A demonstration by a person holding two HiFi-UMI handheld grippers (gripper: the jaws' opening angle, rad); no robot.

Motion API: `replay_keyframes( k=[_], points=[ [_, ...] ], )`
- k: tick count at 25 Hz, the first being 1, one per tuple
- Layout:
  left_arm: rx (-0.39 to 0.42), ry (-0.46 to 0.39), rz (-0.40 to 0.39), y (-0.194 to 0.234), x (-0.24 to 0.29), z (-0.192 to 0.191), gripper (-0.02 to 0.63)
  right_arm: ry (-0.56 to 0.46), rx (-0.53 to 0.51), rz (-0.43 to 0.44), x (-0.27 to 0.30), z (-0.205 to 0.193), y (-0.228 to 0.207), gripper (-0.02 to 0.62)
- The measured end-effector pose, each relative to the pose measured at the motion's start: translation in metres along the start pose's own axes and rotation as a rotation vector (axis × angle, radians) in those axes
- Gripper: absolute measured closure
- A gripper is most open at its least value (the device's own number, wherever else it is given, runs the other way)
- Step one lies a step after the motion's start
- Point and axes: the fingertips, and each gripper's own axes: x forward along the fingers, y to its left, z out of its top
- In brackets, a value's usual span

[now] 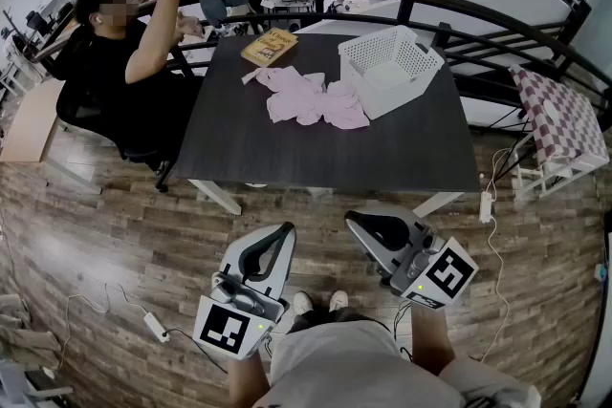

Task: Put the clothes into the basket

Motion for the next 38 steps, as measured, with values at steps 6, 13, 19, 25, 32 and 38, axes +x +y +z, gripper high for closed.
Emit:
replay_keyframes(
  k=[6, 13, 19, 25, 32, 38],
  points=[
    [-0.01, 0.002, -0.002, -0.015, 0.002, -0.007, 0.603, 0.013, 0.01, -0.03, -0.015, -0.007, 0.001, 0.58],
    [-0.007, 0.002, -0.009, -0.038, 0.017, -0.01, 0.603, -0.009, -0.039, -0.058, -0.044, -0.002, -0.006, 0.58],
    [0.002, -0.008, -0.01, -0.048, 0.026, -0.011, 0.603, -0.017, -0.039, -0.063, -0.054, -0.005, -0.014, 0.579],
    [-0.003, 0.009, -0.016, -0.039, 0.038, -0.016, 0.603, 0.003, -0.031, -0.076, -0.048, -0.013, -0.027, 0.579],
    [0.008, 0.016, -0.032, -0.008, 0.057, -0.026, 0.603, 0.034, -0.033, -0.094, -0.02, -0.026, -0.051, 0.579],
    [-0.016, 0.016, -0.041, 0.028, 0.069, -0.033, 0.603, 0.06, -0.026, -0.103, 0.01, -0.037, -0.07, 0.579]
  ],
)
